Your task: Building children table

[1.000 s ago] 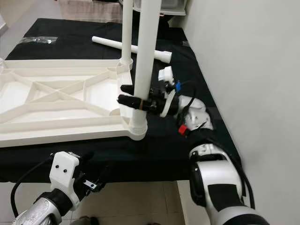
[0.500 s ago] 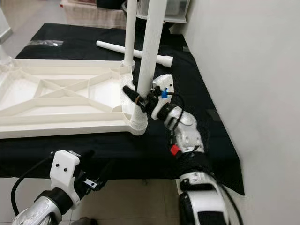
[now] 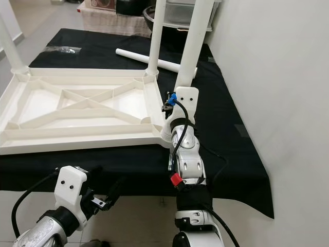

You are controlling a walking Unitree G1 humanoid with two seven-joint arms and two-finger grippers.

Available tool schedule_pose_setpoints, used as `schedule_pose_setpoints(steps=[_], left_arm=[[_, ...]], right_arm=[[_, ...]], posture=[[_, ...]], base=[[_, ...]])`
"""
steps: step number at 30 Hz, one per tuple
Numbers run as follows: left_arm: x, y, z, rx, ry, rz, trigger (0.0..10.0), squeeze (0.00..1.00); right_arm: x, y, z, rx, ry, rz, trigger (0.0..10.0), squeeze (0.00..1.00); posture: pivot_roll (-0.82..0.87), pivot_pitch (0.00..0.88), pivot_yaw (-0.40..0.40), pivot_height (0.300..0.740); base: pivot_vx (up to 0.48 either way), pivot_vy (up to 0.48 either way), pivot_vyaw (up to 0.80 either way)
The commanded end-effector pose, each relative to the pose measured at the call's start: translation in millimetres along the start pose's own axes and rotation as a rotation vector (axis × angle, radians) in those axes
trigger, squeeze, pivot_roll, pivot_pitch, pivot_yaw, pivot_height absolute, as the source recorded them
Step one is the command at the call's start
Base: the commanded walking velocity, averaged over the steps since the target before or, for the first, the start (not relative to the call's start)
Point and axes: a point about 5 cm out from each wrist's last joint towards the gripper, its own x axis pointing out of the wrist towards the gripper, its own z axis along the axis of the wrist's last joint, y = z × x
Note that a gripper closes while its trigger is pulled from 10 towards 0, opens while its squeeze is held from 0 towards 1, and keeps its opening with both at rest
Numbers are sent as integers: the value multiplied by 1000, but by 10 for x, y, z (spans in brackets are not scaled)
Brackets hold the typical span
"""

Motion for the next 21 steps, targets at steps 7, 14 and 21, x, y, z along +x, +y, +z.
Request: schedule_pose_setpoints(steps=[7,14,21], left_arm=[[-1,-34,-14,2,-5,0,10000,0],[15,-51,-21,-6,-11,-3,10000,0],[36,-73,-25,-3,-20,-25,10000,0]], right_arm=[[-71,492,-93,131,122,-153,10000,0],[-50,361,86,159,5,63,10000,980],[76,56,110,123,-38,455,10000,0]], posture=[[153,151,-115,740],[129,144,-114,740],[127,129,-116,740]], base=[[0,0,0],[0,0,0],[0,0,0]])
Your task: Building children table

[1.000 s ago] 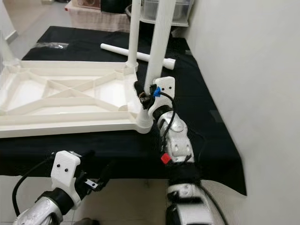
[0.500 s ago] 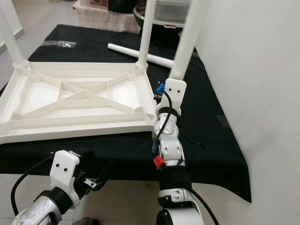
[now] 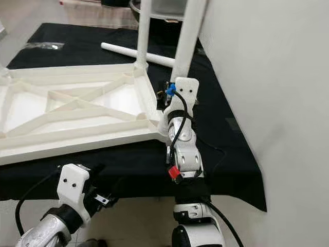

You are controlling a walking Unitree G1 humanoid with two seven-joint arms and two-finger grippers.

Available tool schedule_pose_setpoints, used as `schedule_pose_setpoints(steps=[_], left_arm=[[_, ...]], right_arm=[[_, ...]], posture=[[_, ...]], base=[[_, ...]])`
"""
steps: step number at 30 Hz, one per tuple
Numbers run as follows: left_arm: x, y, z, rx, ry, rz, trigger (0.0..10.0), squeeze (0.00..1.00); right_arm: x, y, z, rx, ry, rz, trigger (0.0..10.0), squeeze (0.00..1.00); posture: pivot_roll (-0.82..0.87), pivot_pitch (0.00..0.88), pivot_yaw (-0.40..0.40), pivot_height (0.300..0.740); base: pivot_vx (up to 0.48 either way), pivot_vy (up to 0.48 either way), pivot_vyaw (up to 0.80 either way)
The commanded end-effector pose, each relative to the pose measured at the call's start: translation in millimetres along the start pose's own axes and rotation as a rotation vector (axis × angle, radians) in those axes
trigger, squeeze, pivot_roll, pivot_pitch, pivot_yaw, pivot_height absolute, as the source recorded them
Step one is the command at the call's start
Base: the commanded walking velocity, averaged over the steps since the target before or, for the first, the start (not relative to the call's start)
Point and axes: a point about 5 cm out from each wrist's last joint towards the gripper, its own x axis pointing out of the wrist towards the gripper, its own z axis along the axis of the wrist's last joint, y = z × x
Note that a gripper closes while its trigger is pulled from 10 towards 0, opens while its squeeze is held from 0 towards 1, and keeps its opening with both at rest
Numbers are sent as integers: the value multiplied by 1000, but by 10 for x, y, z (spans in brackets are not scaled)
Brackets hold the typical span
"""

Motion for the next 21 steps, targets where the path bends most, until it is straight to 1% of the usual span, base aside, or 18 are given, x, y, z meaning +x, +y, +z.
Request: schedule_pose_setpoints(steps=[1,2,3,4,5,7,8,9,10,12,13,15,16,17,18,19,20,21], left_arm=[[-2,-27,-56,-1,17,-22,10000,0],[-1,-40,-54,7,13,-37,10000,0],[-1,-40,-54,7,13,-37,10000,0],[-4,-47,-52,16,12,-46,10000,0],[-4,-47,-52,16,12,-46,10000,0],[-28,-63,-61,48,15,-74,10000,0],[-28,-63,-61,48,15,-74,10000,0],[-41,-71,-69,66,17,-89,10000,0],[-55,-87,-93,89,29,-117,10000,0],[-67,-112,-125,106,42,-145,10000,0],[-68,-121,-134,107,44,-150,10000,0],[-68,-121,-134,107,44,-150,10000,0],[-64,-128,-142,110,45,-152,10000,0],[-64,-128,-142,110,45,-152,10000,0],[-63,-136,-144,110,44,-146,10000,0],[-67,-142,-145,110,43,-138,10000,0],[-70,-146,-146,110,43,-132,10000,0],[-70,-146,-146,110,43,-132,10000,0]], right_arm=[[-15,-160,-31,27,15,190,10000,0],[-6,-251,-62,27,54,255,10000,0],[-6,-251,-62,27,54,255,10000,0],[11,-317,-71,16,77,301,10000,0],[11,-317,-71,16,77,301,10000,0],[45,-371,-92,20,138,411,10000,0],[45,-371,-92,20,138,411,10000,0],[51,-372,-89,24,151,460,10000,0],[55,-342,-110,29,190,559,10000,0],[70,-298,-140,47,246,684,10000,0],[83,-283,-149,57,265,718,10000,0],[83,-283,-149,57,265,718,10000,0],[98,-264,-144,86,272,768,10000,0],[98,-264,-144,86,272,768,10000,0],[111,-215,-119,122,280,849,10000,0],[109,-170,-91,138,283,946,10000,0],[104,-143,-72,147,285,1010,10000,0],[104,-143,-72,147,285,1010,10000,0]], posture=[[127,129,-116,740],[128,122,-115,740],[128,122,-115,740],[128,122,-115,740],[128,122,-115,740],[132,112,-118,740],[132,112,-118,740],[132,112,-118,740],[146,105,-122,740],[150,101,-121,740],[150,101,-121,740],[150,101,-121,740],[154,98,-125,740],[154,98,-125,740],[163,97,-131,740],[171,97,-137,740],[171,97,-137,740],[171,97,-137,740]], base=[[0,0,0],[0,0,0],[0,0,0],[0,0,0],[0,0,0],[0,0,0],[0,0,0],[0,0,0],[0,0,0],[0,0,0],[0,0,0],[0,0,0],[0,0,0],[0,0,0],[0,0,0],[0,0,0],[0,0,0],[0,0,0]])
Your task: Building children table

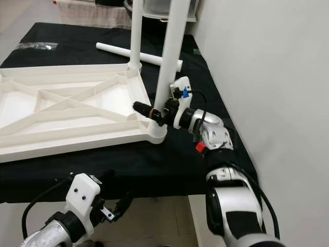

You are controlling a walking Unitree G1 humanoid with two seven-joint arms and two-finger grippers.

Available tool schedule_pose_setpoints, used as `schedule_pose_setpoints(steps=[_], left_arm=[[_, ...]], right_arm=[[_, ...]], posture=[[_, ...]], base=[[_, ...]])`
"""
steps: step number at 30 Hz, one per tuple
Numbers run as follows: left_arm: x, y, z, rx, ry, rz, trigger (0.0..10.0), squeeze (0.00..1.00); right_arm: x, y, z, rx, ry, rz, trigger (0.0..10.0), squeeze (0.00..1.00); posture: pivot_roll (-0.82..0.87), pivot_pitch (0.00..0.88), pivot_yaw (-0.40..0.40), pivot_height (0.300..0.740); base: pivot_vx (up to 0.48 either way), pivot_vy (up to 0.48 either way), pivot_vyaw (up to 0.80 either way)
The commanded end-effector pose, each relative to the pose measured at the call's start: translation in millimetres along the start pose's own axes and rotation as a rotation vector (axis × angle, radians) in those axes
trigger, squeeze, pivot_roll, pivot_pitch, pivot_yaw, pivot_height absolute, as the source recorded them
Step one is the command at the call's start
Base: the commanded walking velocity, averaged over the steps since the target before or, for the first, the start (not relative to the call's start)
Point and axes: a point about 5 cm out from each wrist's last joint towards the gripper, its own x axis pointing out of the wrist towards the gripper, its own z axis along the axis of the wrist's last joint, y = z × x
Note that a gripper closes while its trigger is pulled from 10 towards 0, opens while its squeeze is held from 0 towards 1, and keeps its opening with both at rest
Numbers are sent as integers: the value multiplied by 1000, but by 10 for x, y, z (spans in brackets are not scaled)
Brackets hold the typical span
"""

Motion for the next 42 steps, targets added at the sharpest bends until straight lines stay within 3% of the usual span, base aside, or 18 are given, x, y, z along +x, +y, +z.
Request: schedule_pose_setpoints(steps=[1,7,13,14,16,21,22,24,25,27,29,30,31,32,34,35,39,42], left_arm=[[-14,-31,-33,-8,12,8,10000,0],[-16,-41,-41,-8,8,9,10000,0],[-15,-48,-43,-8,7,6,10000,0],[-15,-48,-43,-7,7,7,10000,0],[-14,-41,-40,-5,8,8,10000,0],[-17,-30,-41,-4,9,10,10000,0],[-15,-27,-43,-4,10,9,10000,0],[-14,-25,-45,-4,10,7,10000,0],[-9,-20,-48,-3,12,3,10000,0],[-9,-20,-48,-3,12,3,10000,0],[-3,-12,-53,-1,14,-3,10000,0],[0,-9,-58,1,17,-7,10000,0],[0,-9,-58,1,17,-7,10000,0],[2,-6,-62,1,18,-9,10000,0],[4,-4,-63,4,20,-11,10000,0],[5,-4,-63,5,20,-11,10000,0],[5,-5,-64,6,20,-11,10000,0],[3,-2,-64,6,22,-8,10000,0]], right_arm=[[87,96,14,9,20,162,10000,0],[102,128,50,17,29,279,10000,0],[107,130,77,14,8,298,10000,0],[134,103,100,9,-19,255,0,0],[161,69,117,-9,-79,176,0,0],[106,45,63,-40,-106,77,0,0],[92,11,55,-55,-119,-26,0,0],[82,-15,54,-64,-129,-97,0,0],[49,-70,63,-60,-159,-247,0,0],[49,-70,63,-60,-159,-247,0,0],[-27,-137,58,-43,-201,-479,0,0],[-100,-169,9,-31,-210,-671,0,0],[-100,-169,9,-31,-210,-671,0,0],[-195,-165,-66,-39,-195,-879,0,0],[-315,-80,-169,-49,-189,-1163,0,0],[-336,-35,-193,-46,-190,-1237,0,0],[-345,2,-207,-38,-193,-1288,0,0],[-177,139,-219,14,-212,-1375,0,0]], posture=[[175,95,-143,740],[171,95,-144,740],[171,98,-144,740],[173,104,-144,740],[181,115,-141,740],[174,117,-139,740],[167,120,-134,740],[167,120,-134,740],[161,120,-130,740],[161,120,-130,740],[155,121,-123,740],[150,123,-120,740],[150,123,-120,740],[148,121,-117,740],[149,123,-115,740],[151,124,-118,740],[151,124,-118,740],[160,124,-117,740]], base=[[0,0,0],[0,0,0],[0,0,0],[0,0,0],[0,0,0],[0,0,0],[0,0,0],[0,0,0],[0,0,0],[0,0,0],[0,0,0],[0,0,0],[0,0,0],[0,0,0],[0,0,0],[0,0,0],[0,0,0],[0,0,0]])
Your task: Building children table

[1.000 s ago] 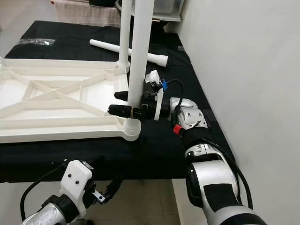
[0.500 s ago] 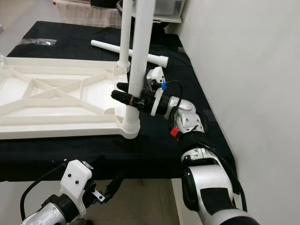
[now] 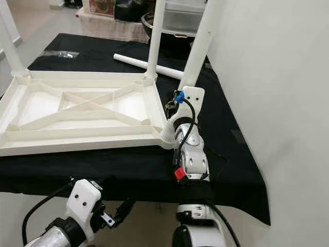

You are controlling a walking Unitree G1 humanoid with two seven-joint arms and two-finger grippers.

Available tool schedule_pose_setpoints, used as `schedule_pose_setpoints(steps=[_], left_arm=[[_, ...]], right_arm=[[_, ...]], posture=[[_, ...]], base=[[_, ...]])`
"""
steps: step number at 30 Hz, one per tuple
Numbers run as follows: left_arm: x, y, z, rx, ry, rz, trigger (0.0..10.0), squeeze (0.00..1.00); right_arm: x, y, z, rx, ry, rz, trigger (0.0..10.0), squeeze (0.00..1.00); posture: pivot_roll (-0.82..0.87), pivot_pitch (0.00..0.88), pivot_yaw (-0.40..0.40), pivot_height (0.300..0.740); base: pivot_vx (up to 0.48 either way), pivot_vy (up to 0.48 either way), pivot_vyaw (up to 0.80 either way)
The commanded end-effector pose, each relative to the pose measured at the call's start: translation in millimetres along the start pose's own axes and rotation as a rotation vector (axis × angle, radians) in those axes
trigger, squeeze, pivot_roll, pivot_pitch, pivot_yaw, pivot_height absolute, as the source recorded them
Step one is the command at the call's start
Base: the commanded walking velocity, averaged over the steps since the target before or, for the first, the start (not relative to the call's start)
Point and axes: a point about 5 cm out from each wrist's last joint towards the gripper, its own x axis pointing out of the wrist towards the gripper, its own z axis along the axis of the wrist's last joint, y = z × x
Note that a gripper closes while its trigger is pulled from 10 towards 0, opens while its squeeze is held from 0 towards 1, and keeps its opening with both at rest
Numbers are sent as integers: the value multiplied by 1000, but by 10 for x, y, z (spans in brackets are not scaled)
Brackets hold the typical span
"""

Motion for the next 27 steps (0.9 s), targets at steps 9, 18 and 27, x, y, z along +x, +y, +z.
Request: schedule_pose_setpoints(steps=[9,18,27], left_arm=[[-8,5,-47,2,27,-2,10000,0],[11,7,-50,-4,24,-9,10000,0],[37,-1,-54,-4,17,-5,10000,0]], right_arm=[[-142,294,-58,99,-8,-33,10000,1000],[-65,103,21,115,-29,257,10000,0],[-106,-125,83,136,172,1215,10000,0]], posture=[[149,127,-113,740],[144,124,-113,740],[149,111,-128,740]], base=[[0,0,0],[0,0,0],[0,0,0]])
